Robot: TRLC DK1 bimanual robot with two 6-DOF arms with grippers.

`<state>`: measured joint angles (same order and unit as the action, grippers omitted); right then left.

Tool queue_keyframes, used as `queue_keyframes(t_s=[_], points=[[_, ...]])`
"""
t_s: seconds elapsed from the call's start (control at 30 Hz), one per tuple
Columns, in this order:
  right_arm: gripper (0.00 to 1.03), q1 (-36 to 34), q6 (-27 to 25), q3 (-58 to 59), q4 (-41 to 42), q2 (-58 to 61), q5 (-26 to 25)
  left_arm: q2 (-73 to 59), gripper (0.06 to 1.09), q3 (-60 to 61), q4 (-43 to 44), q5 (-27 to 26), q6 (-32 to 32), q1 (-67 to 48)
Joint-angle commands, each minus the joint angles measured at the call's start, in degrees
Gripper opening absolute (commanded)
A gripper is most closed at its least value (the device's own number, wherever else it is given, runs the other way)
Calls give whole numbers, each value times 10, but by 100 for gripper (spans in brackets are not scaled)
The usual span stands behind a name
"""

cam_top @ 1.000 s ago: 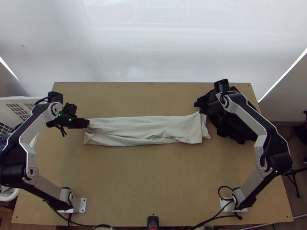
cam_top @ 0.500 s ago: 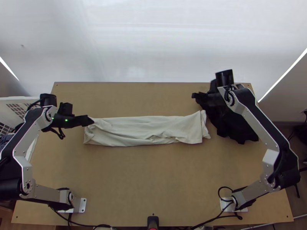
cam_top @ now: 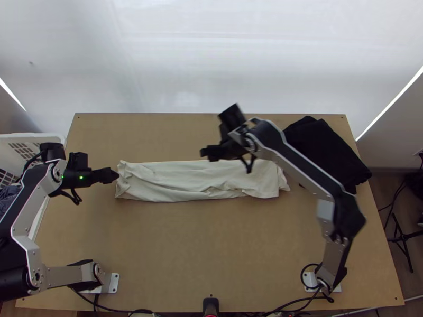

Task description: Fold the t-shirt

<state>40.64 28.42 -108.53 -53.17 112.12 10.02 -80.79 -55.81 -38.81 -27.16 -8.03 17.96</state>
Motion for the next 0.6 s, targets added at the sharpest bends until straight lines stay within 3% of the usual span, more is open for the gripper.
queue_keyframes(t_s=[0.0, 0.47, 0.57], points=[[47, 41, 30, -76, -8, 116, 37, 27, 104, 45, 53, 2, -23, 21], [47, 22, 27, -121, -8, 220, 37, -61, 104, 56, 117, 2, -22, 24], [54, 20, 25, -121, -18, 229, 37, -71, 104, 56, 117, 1, -16, 19]])
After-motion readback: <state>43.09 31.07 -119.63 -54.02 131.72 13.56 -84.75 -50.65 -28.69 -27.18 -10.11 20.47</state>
